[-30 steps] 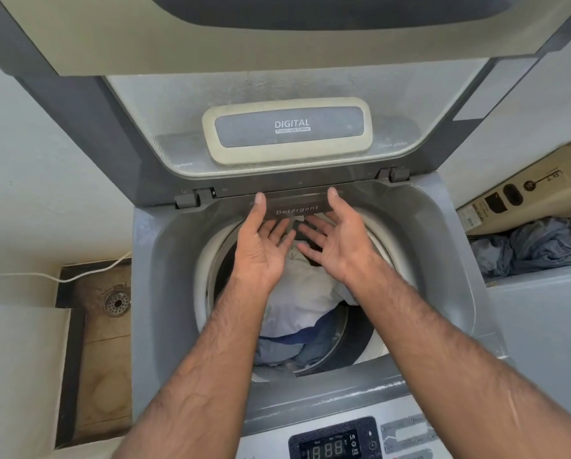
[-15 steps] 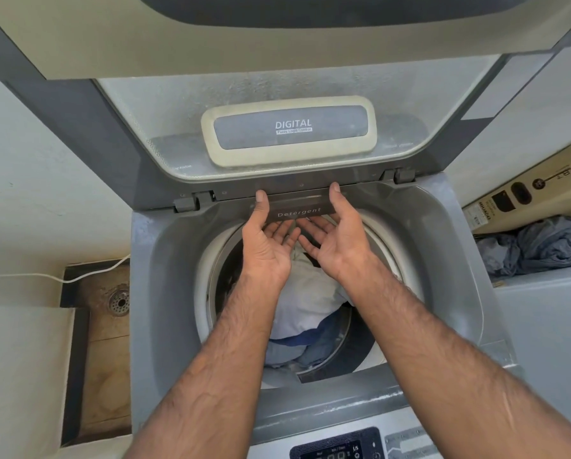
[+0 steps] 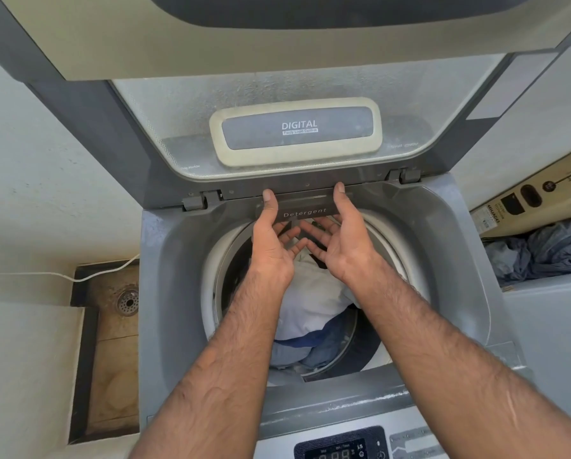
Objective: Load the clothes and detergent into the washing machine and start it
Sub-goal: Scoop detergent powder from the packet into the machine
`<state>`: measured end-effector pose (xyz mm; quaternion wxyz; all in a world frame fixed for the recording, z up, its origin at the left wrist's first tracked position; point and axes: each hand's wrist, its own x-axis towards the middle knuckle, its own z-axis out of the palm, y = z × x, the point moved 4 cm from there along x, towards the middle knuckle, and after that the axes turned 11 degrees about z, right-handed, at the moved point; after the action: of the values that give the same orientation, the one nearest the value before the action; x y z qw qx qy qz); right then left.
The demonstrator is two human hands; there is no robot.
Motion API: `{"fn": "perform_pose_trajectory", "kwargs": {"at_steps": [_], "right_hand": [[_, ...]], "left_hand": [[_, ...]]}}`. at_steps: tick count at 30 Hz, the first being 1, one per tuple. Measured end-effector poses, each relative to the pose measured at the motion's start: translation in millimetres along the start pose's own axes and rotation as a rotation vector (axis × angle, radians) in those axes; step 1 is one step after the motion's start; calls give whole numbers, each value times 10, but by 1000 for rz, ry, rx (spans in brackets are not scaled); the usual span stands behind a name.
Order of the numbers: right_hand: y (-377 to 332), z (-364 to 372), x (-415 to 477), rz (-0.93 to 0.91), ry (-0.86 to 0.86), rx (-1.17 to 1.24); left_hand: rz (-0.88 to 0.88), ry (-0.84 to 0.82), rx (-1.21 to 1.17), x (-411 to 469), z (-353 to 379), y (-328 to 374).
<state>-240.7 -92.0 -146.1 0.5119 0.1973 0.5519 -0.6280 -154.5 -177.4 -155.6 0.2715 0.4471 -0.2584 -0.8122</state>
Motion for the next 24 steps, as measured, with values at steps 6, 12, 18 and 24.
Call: {"fn": "perform_pose_trajectory", "kwargs": {"at_steps": [6,12,18,24], "right_hand": [[138,-96,14,27,53,-6],[220,-219,-34,44,57,-15],[325,-321,-114,48,46,-46],[302,-347,-175,36,29,-136]], "left_hand": [[-53,58,37,-105,-50,-136],[-65,67,71,-191,-144,-247],[-42,72,115,-279,-203,-259],[-35,52,225,-341,-253,-240]]}}
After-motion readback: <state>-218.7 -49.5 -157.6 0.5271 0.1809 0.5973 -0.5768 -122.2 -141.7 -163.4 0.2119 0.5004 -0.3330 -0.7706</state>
